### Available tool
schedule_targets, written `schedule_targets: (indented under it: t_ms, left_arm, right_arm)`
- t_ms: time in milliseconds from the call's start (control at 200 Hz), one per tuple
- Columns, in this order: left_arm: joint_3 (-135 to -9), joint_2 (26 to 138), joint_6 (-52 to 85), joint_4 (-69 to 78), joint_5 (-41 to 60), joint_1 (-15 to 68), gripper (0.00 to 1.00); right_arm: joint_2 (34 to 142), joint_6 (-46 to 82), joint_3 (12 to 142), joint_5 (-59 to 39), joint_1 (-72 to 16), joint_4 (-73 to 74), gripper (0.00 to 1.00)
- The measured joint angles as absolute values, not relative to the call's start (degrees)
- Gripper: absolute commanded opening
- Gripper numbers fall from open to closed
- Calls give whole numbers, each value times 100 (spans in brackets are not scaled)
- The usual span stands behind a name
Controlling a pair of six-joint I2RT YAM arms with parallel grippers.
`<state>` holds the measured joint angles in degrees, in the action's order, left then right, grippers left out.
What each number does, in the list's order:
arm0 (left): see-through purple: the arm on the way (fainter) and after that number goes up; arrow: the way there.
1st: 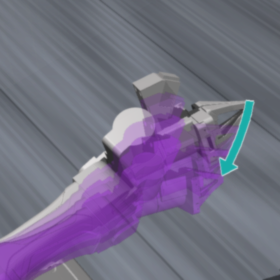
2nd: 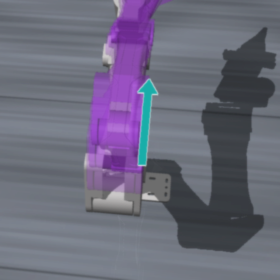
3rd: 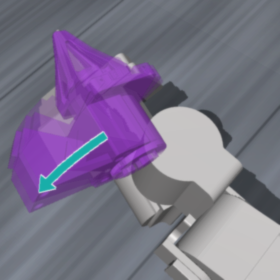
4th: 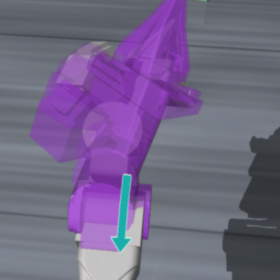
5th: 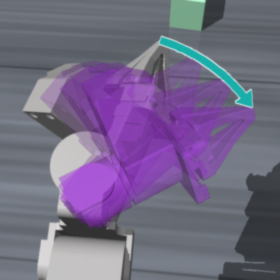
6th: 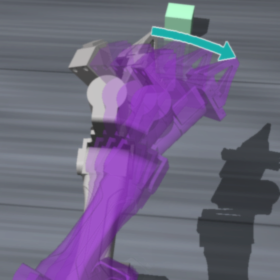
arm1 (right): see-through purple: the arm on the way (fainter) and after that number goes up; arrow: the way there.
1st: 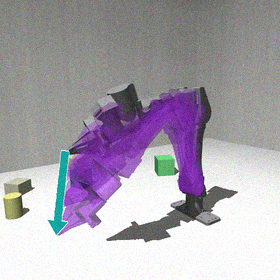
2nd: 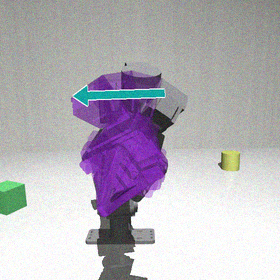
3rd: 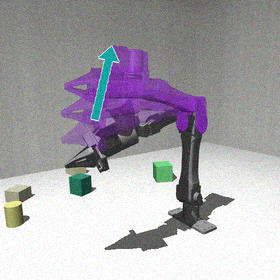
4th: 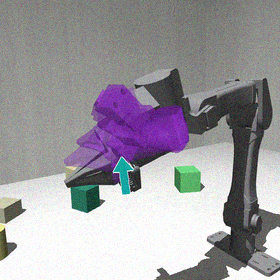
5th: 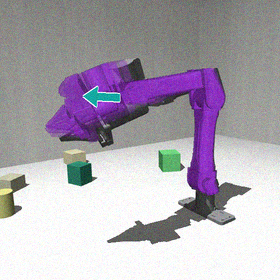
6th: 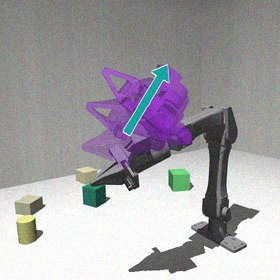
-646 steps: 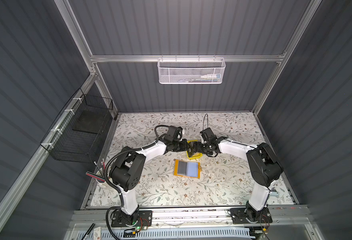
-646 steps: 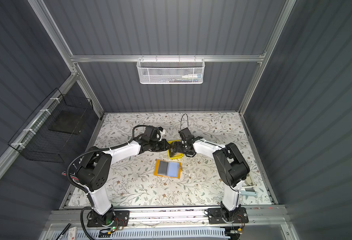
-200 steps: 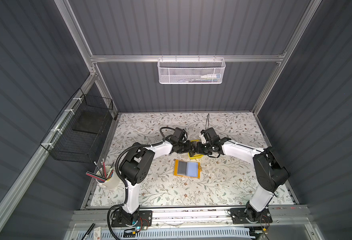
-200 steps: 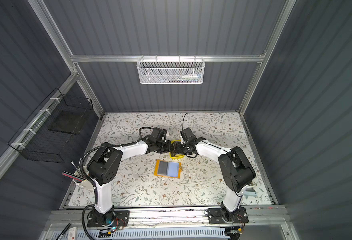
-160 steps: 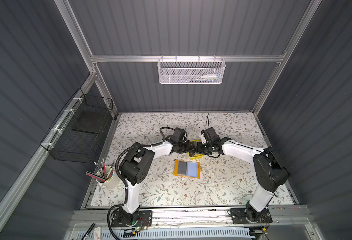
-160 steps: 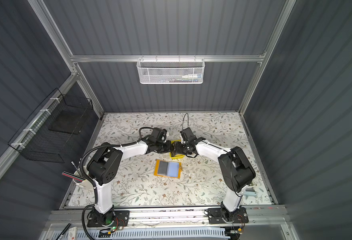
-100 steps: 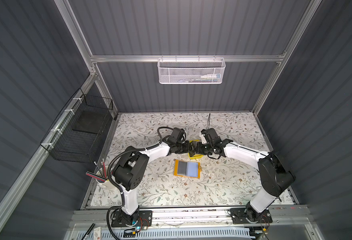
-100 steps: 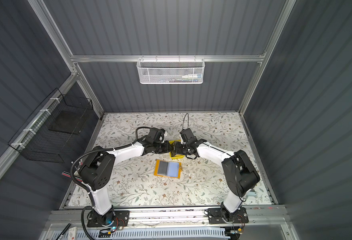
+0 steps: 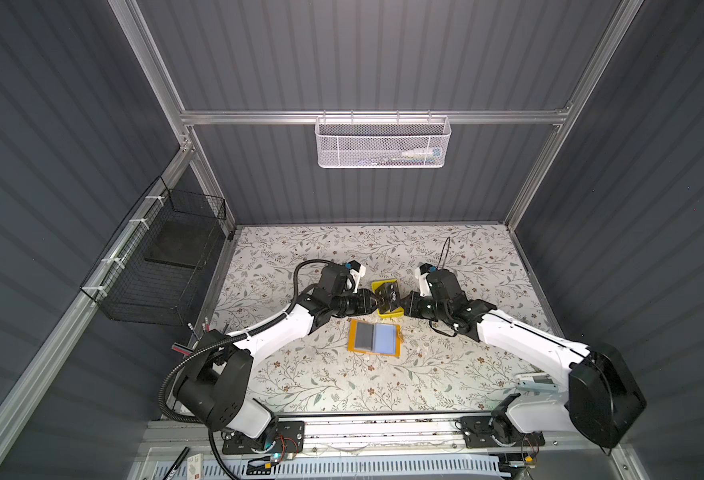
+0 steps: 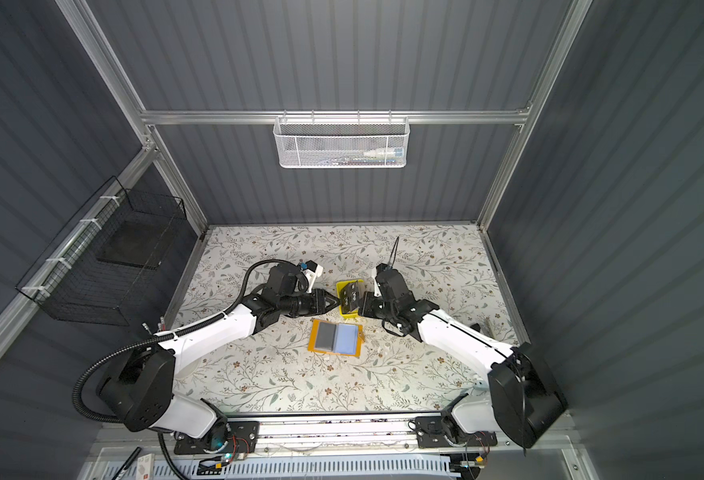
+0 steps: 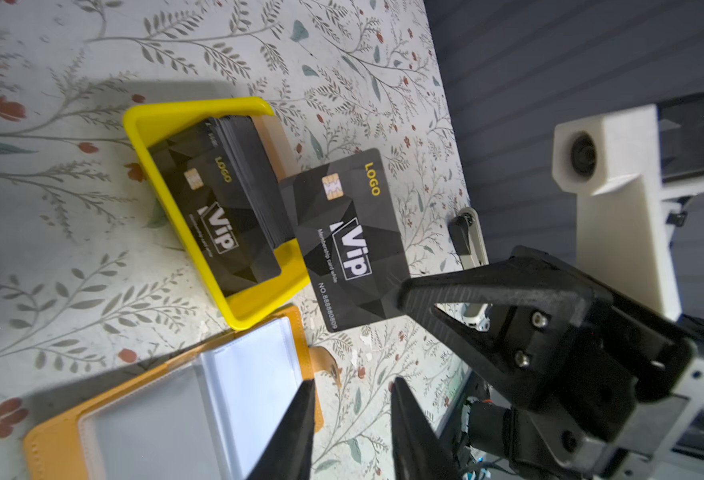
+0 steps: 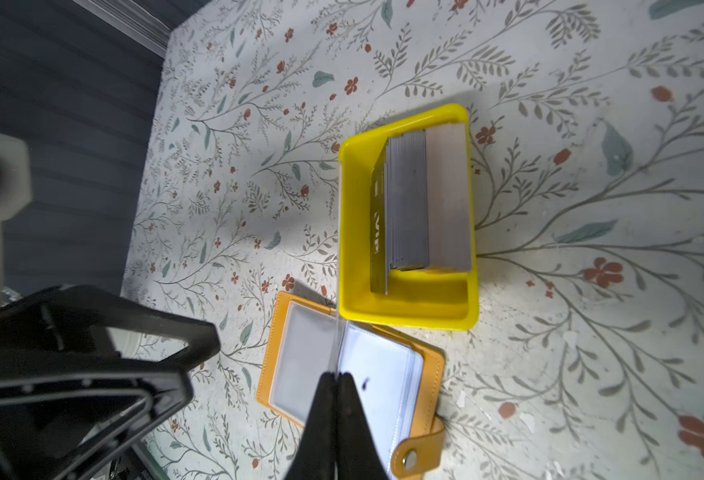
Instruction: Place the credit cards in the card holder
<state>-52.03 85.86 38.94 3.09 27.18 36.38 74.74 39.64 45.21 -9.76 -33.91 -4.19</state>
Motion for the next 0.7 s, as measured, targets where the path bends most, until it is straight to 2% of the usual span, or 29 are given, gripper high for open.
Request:
schedule_targets:
  t_ms: [365,700]
  left_arm:
    - [-4237,8368,4792,2202,3734,3601,34]
    - [-4049,8512,5708,3964,4519,3594,31]
  right_arm:
    - [5382,4711,3181,-1363,-3391,193,1]
    - [4582,5516,2467,-1896,-3391,993,2]
